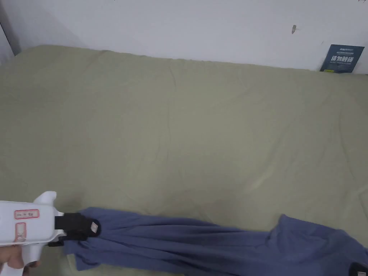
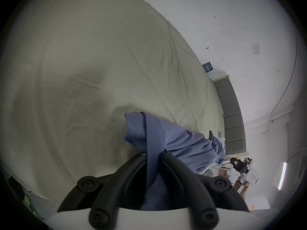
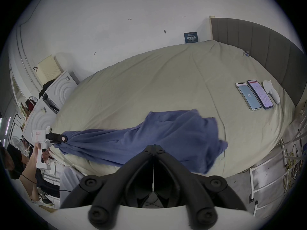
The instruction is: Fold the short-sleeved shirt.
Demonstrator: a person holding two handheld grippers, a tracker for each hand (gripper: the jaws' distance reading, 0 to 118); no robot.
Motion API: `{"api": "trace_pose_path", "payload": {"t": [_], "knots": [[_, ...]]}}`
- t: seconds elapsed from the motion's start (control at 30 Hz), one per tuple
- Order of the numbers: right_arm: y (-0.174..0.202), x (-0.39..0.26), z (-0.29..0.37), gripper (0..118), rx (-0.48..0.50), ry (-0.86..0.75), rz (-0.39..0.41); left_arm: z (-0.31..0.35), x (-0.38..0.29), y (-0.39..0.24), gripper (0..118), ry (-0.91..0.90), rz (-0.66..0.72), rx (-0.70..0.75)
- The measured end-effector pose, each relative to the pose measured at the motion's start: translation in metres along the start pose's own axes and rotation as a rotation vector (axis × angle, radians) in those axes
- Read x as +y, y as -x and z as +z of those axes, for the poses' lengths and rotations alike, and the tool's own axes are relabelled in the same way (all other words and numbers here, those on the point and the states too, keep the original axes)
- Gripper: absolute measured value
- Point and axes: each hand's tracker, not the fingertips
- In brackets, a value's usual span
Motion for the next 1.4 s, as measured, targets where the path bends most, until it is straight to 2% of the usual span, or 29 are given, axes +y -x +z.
{"api": "trace_pose_path", "payload": {"t": [0.2,0.33,0.4,0.57,0.73,0.83,0.97,1.07,1.1,1.13,1.17,1.2,1.27,1.3,1.4], "knots": [[-0.007,-0.001,0.0,1,0.019,-0.01,-0.015,0.059,0.01,0.016,5,-0.088,0.056,0.108],[-0.011,0.0,0.0,1,0.028,-0.023,-0.021,0.072,0.005,-0.007,5,-0.093,0.013,0.121],[-0.011,0.0,0.001,1,0.034,-0.031,-0.026,0.07,0.0,-0.03,5,-0.106,-0.06,0.18],[-0.006,-0.002,0.008,1,0.038,-0.05,-0.014,0.061,-0.016,-0.104,5,-0.124,-0.211,0.191],[-0.007,-0.01,0.012,1,0.067,-0.061,-0.024,0.028,-0.042,-0.171,5,-0.108,-0.29,0.2],[-0.009,-0.014,0.014,1,0.082,-0.058,-0.035,-0.011,-0.055,-0.196,5,-0.072,-0.398,0.266],[-0.016,-0.021,0.012,1,0.087,-0.052,-0.058,-0.072,-0.077,-0.223,5,0.001,-0.404,0.249],[-0.024,-0.024,0.013,1,0.091,-0.047,-0.085,-0.119,-0.093,-0.233,5,0.034,-0.461,0.308],[-0.023,-0.023,0.015,1,0.088,-0.046,-0.088,-0.132,-0.098,-0.235,6,0.042,-0.437,0.322],[-0.025,-0.023,0.016,1,0.083,-0.044,-0.093,-0.143,-0.101,-0.235,18,0.067,-0.46,0.333],[-0.028,-0.023,0.017,1,0.082,-0.043,-0.096,-0.15,-0.105,-0.235,57,0.054,-0.481,0.329],[-0.03,-0.023,0.018,1,0.08,-0.043,-0.1,-0.154,-0.101,-0.231,118,0.044,-0.468,0.328],[-0.037,-0.024,0.021,1,0.078,-0.046,-0.106,-0.14,-0.099,-0.231,109,0.086,-0.474,0.317],[-0.039,-0.024,0.022,1,0.077,-0.047,-0.112,-0.127,-0.095,-0.235,108,0.051,-0.448,0.228],[-0.044,-0.024,0.022,1,0.075,-0.052,-0.139,-0.074,-0.097,-0.246,105,0.049,-0.411,0.127]]}}
